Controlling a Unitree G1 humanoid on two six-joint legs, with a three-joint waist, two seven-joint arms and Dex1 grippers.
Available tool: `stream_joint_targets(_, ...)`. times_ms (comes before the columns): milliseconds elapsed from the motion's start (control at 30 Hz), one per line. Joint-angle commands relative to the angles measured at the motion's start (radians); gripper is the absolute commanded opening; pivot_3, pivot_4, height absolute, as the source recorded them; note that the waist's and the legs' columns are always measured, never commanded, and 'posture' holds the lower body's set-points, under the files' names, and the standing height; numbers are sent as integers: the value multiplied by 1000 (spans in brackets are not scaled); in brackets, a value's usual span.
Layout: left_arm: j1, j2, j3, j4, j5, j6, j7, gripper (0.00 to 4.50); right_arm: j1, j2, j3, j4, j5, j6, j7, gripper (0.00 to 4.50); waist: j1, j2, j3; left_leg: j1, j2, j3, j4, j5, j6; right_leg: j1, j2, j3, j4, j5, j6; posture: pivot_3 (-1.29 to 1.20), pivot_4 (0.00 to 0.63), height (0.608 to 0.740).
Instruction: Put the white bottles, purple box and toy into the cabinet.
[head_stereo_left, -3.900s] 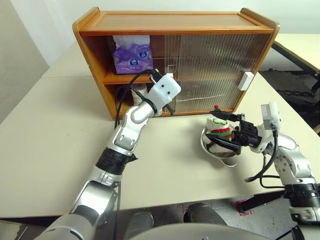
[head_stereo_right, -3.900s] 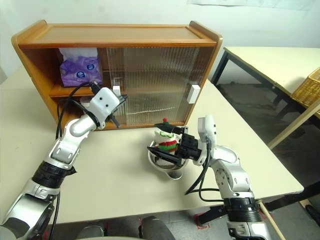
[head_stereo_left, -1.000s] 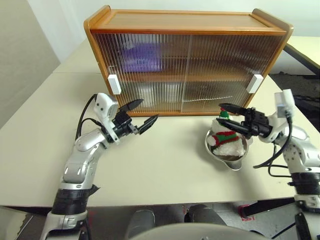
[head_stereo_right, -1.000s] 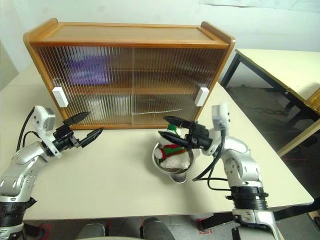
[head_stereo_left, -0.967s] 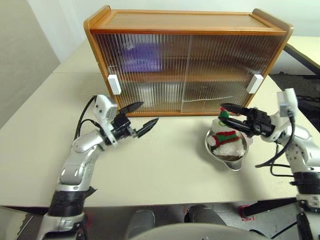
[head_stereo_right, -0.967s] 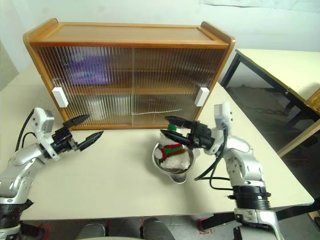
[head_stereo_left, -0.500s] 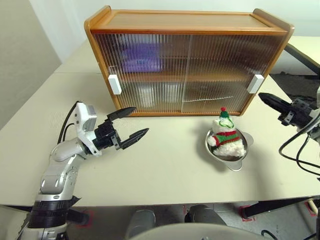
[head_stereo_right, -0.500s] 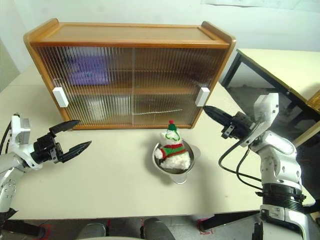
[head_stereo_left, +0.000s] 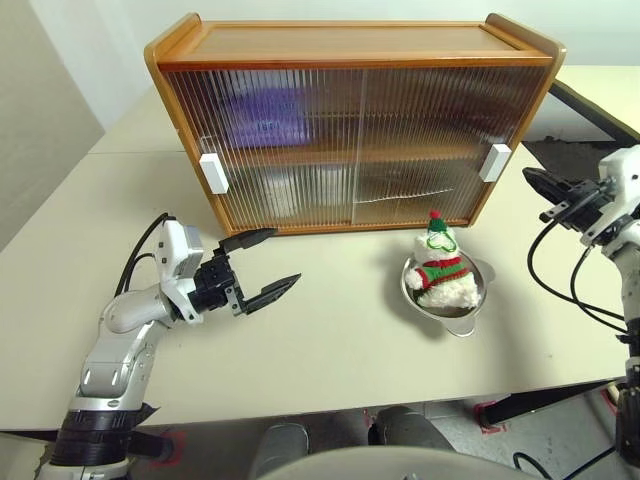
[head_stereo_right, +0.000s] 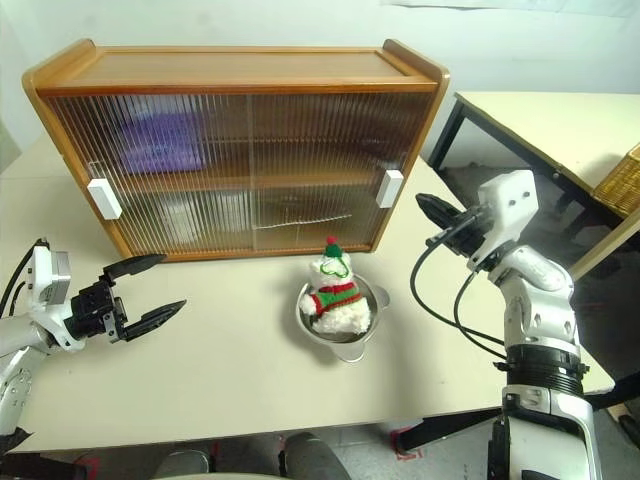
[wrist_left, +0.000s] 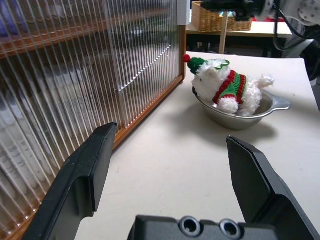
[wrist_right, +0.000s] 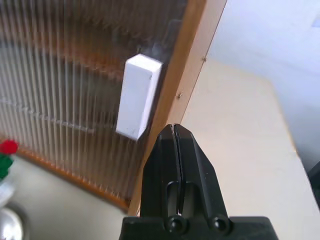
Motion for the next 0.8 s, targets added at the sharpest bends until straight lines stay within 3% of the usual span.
stream_joint_targets(33, 12, 11, -7, 23, 21, -25, -9, 4500, -26, 9, 35, 16, -25, -2, -2, 32, 0, 0, 0, 0, 0, 0, 0, 0, 0, 0, 0, 0, 0, 0, 1, -95, 0, 740)
stream_joint_targets(200, 24, 11, -11, 25, 24, -37, -5, 4500, -46, 15, 51, 15, -23, 7, 0, 32, 2, 1, 0, -5, 1, 0, 0, 0, 0, -4, 0, -1, 0, 3, 7, -89, 0, 740)
stream_joint_targets(800, 28, 23, -10, 31, 23, -43, 0, 4500, -79, 108, 141, -93, -17, 94, 20, 32, 1, 3, -1, -8, 6, 0, 1, 0, 0, -9, 2, -3, 0, 6, 3, -77, 0, 740)
